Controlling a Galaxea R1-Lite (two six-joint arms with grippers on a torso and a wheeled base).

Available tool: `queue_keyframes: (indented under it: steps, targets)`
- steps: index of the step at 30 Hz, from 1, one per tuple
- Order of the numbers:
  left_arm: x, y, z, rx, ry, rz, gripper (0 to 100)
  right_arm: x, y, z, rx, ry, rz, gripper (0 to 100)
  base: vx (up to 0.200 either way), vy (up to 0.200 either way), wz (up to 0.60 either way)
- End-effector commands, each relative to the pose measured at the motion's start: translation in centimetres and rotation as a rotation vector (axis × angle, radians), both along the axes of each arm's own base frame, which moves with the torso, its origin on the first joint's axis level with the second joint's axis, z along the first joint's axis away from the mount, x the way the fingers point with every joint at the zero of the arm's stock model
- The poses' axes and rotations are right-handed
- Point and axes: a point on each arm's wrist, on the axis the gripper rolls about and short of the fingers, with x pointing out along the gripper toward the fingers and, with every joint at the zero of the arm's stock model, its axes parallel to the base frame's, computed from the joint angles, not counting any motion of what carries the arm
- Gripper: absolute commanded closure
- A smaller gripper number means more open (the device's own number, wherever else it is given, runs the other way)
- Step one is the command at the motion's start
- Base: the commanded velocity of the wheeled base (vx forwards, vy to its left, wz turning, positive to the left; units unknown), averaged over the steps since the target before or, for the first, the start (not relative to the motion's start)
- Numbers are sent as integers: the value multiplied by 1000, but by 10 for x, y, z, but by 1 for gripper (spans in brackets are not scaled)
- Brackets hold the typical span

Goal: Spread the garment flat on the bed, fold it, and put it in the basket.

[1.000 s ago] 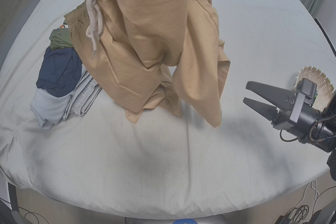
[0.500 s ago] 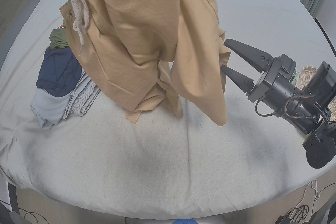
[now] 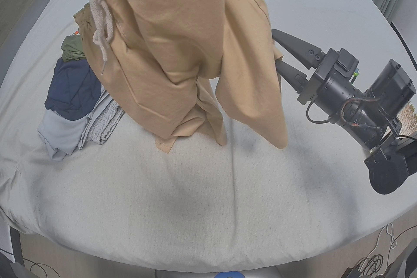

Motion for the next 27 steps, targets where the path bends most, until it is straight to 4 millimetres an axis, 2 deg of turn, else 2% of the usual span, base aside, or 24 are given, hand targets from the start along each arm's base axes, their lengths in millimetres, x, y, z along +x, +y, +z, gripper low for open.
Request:
queue_keyframes:
  steps: [1,8,13,15,18,19,21,23,27]
  targets:
    - [0,0,0,1,-1,2,100,2,1,-1,0,1,0,100,0,0,0]
    - [2,1,-3,5,8,16,100,0,-6,-4,-6,15,-18,100,0,0,0]
    - [6,2,-10,21,17,59,100,-18,-17,-1,0,19,-40,100,0,0,0]
    - [21,12,-24,53,8,139,100,-39,-32,-2,-7,27,-47,100,0,0,0]
    - [27,15,-31,62,6,167,100,-49,-42,-2,-10,28,-53,100,0,0,0]
    - [35,20,-40,60,3,199,100,-62,-55,-3,-15,29,-69,100,0,0,0]
    - [41,27,-49,50,-6,230,100,-74,-67,-6,-29,33,-67,100,0,0,0]
    - [45,31,-57,42,-19,247,100,-82,-79,-12,-52,43,-62,100,0,0,0]
    - [54,35,-74,36,-26,272,100,-83,-96,-25,-89,78,-84,100,0,0,0]
